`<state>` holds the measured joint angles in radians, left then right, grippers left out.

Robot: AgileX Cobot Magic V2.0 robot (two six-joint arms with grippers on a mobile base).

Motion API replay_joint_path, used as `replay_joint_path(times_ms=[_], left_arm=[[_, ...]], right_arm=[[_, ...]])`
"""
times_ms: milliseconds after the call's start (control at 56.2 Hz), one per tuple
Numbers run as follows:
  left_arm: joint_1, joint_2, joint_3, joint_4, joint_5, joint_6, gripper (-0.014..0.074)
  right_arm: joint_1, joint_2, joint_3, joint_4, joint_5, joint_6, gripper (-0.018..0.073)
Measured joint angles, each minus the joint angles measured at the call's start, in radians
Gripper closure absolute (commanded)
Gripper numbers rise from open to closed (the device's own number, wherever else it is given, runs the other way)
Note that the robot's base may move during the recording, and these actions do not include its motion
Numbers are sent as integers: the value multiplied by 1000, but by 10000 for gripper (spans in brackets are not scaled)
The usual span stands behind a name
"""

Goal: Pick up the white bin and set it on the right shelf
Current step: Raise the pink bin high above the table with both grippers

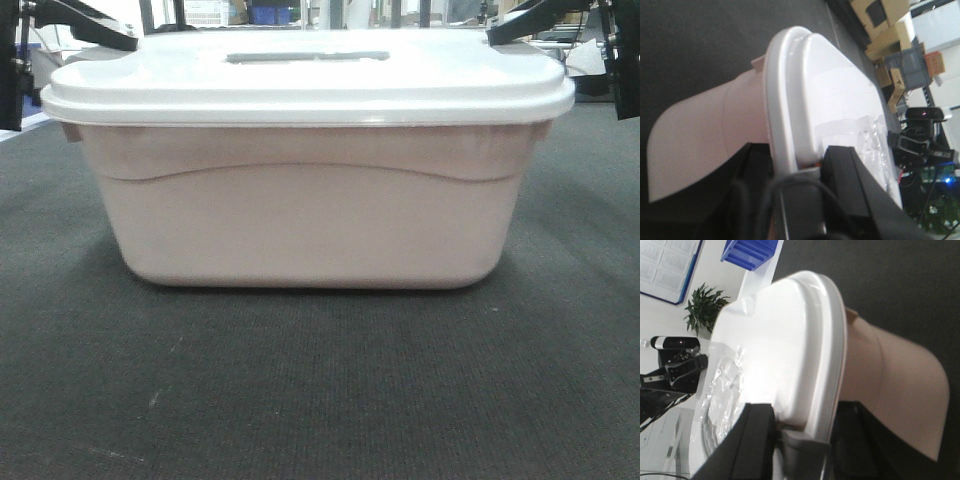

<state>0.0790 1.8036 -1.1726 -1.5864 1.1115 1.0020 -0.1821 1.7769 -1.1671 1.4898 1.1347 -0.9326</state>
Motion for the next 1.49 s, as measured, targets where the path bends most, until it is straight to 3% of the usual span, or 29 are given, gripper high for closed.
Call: replay_joint_path(times_ms=[89,338,712,1085,1495], left_arm=[[0,0,0,-20,-2,-4,729],[0,-7,0,-53,0,-4,723],[3,-181,-2,-92,-6,-23,723],[-25,-323,-121,-92,-63,-56,723],[-61,-346,-156,-92,-67,-53,723]], right_arm=[[0,-7,0,2,3,0,484],[0,-62,6,33,-18,-4,490],[0,-243,6,148,-49,-5,490],[-9,-387,6,182,-75,-4,490],[-12,-421,10,173,-134,12,490]])
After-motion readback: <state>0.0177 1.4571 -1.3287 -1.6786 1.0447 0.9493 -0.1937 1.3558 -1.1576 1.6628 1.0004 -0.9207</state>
